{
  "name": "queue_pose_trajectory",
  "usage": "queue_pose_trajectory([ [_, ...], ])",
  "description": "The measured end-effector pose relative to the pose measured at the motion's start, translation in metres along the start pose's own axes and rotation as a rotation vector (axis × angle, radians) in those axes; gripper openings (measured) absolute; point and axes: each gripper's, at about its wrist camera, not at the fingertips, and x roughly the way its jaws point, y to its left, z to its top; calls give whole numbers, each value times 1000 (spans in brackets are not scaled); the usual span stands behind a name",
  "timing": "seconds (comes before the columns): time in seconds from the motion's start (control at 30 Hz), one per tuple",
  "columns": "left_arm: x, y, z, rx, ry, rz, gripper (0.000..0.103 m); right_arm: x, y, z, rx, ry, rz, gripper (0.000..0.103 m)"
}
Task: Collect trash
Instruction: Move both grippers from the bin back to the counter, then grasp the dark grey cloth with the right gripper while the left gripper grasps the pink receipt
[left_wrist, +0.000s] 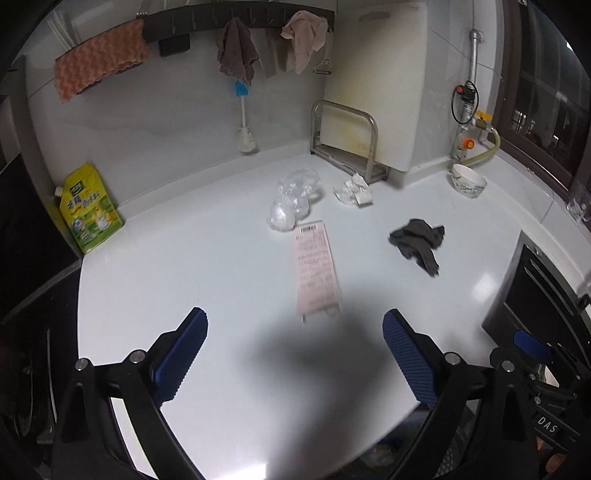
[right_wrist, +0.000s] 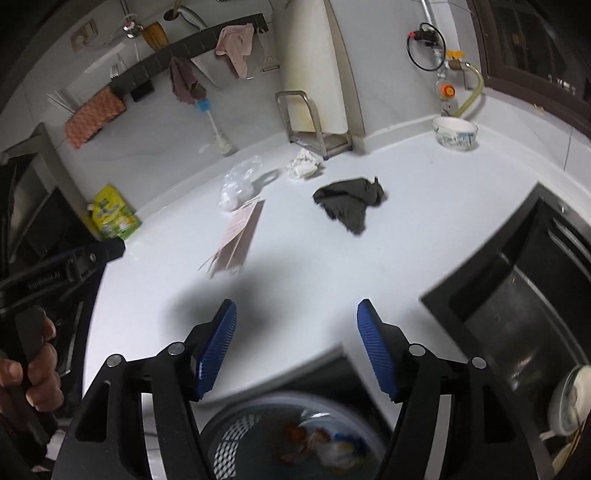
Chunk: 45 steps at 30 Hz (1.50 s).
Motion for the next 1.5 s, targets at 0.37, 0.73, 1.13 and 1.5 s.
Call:
queue_pose_trajectory([
  [0.37,105,1,51,33,92,-41,94,82,-17,62,49,16,-110,67],
  [0.73,169,-1,65,55,173,-70,94,150,-38,118,85,41,-158,72],
  [1.13,197,1,68,32,217,-81,94,213,-43,132,94,167,-265,72],
  [1.5,208,2,58,33,236,-69,94,224,-41,118,36,161,-329,72],
])
